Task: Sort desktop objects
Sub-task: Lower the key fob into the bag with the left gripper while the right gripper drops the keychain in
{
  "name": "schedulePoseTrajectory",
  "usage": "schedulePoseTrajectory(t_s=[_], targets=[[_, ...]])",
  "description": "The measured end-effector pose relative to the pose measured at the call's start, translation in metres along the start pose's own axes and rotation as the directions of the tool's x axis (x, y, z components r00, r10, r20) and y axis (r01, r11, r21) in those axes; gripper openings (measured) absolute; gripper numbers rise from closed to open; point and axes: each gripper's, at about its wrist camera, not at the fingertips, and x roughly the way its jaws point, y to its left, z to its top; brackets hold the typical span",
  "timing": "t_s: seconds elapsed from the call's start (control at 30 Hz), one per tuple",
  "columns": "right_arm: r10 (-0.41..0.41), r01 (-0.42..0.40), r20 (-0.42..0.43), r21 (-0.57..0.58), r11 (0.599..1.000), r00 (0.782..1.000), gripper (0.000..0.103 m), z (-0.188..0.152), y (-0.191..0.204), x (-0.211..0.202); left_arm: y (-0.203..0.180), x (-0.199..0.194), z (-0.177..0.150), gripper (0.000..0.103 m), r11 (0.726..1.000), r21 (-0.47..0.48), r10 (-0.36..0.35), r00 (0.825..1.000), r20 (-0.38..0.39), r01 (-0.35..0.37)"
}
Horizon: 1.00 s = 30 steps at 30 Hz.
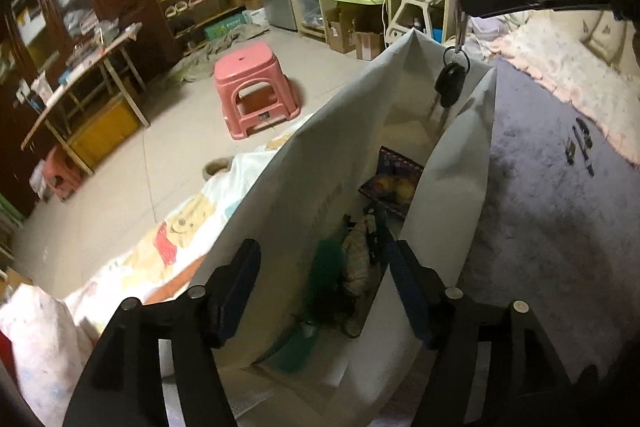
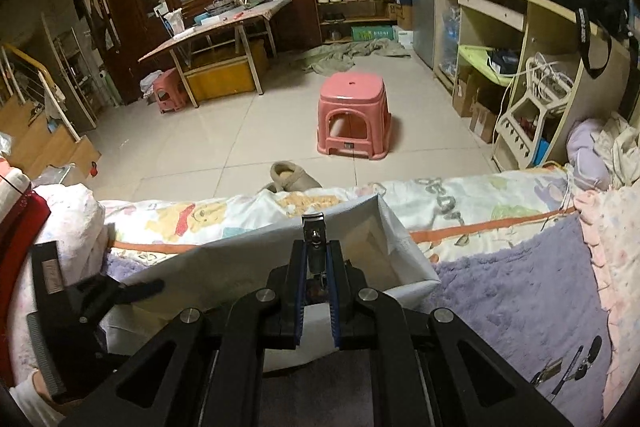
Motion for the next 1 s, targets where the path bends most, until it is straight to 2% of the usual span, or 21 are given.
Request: schedulePoseTrajectory(t_s=[0.1, 0.17, 0.2, 0.47, 0.73, 0.77, 0.8, 0.83, 0.9, 1.0], targets=[[0.005, -0.005, -0.005, 0.01, 1.0, 1.0, 0.008, -0.001, 0.0, 0.004, 0.002, -0.002, 0.001, 0.075, 1.0, -0.018, -0.011, 1.0, 0.002, 0.011], [0.004, -0.004, -0.01, 0.006, 1.0, 1.0, 0.008, -0.001, 0.002, 0.004, 0.005, -0.003, 0.003, 0.088, 0.998, -0.046, -0.043, 0.999, -0.005, 0.043], [0.004, -0.004, -0.012, 0.005, 1.0, 1.0, 0.008, 0.0, 0.003, 0.005, 0.007, -0.003, 0.004, 0.103, 0.996, -0.064, -0.065, 0.998, -0.004, 0.065], [0.027, -0.027, -0.035, 0.003, 1.0, 0.999, 0.008, -0.002, 0.014, 0.016, 0.001, -0.02, 0.012, 0.103, 0.997, -0.055, -0.054, 0.997, 0.048, 0.057], [0.082, -0.076, -0.115, 0.057, 0.995, 0.99, 0.011, -0.013, 0.018, 0.045, 0.0, -0.025, 0.017, 0.103, 0.997, -0.049, -0.06, 0.995, 0.078, 0.064], [0.081, -0.074, -0.125, 0.06, 0.995, 0.989, 0.013, -0.014, 0.018, 0.048, 0.0, -0.025, 0.018, 0.103, 0.997, -0.048, -0.06, 0.995, 0.079, 0.064], [0.074, -0.066, -0.137, 0.064, 0.996, 0.988, 0.022, -0.014, 0.018, 0.05, 0.0, -0.026, 0.019, 0.103, 0.997, -0.048, -0.061, 0.995, 0.081, 0.065], [0.064, -0.055, -0.144, 0.064, 0.996, 0.988, 0.036, -0.015, 0.018, 0.052, 0.0, -0.026, 0.019, 0.103, 0.997, -0.049, -0.063, 0.995, 0.082, 0.067], [0.047, -0.039, -0.141, 0.055, 0.998, 0.989, 0.05, -0.017, 0.019, 0.051, 0.0, -0.027, 0.019, 0.103, 0.996, -0.051, -0.064, 0.994, 0.085, 0.069], [0.039, -0.033, -0.118, 0.054, 0.998, 0.992, 0.055, -0.016, 0.019, 0.046, 0.0, -0.027, 0.021, 0.103, 0.996, -0.052, -0.067, 0.994, 0.088, 0.071]])
